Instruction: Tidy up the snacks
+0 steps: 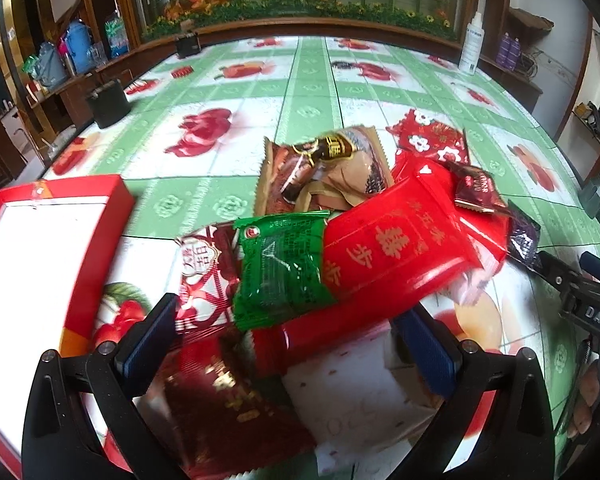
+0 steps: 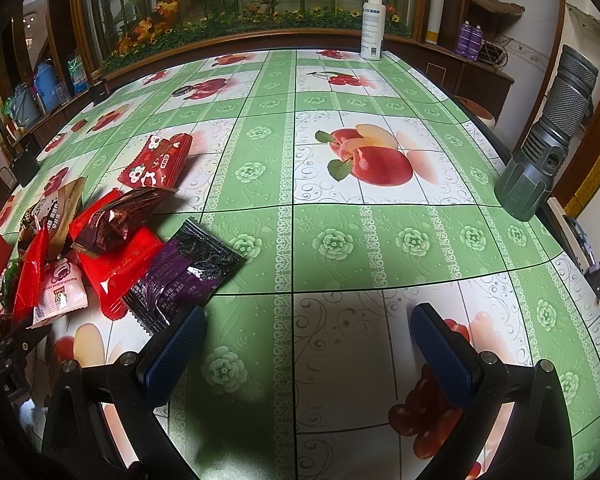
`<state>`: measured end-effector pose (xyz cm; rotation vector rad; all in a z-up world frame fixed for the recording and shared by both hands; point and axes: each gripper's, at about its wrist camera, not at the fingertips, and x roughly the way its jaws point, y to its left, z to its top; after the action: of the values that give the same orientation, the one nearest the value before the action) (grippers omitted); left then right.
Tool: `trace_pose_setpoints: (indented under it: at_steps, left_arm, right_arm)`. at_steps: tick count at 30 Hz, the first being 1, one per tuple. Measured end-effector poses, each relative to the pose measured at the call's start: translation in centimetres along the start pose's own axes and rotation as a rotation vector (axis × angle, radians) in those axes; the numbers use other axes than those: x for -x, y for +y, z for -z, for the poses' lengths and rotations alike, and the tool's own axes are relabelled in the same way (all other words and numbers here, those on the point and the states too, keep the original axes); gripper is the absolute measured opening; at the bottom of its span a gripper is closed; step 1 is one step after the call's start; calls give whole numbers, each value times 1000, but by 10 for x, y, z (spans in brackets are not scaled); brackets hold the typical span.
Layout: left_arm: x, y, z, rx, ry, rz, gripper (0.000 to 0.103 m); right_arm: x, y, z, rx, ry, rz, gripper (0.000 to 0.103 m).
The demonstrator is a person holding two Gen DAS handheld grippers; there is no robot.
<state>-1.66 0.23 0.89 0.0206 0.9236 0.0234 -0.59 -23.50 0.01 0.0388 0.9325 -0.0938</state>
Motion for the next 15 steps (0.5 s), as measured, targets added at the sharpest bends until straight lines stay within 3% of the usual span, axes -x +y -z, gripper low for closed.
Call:
trace_pose_setpoints:
  at_steps: [15]
  left_arm:
    - [74, 15, 7, -21, -207, -16, 103]
  right_arm:
    - [1, -1, 1, -1, 0, 0, 103]
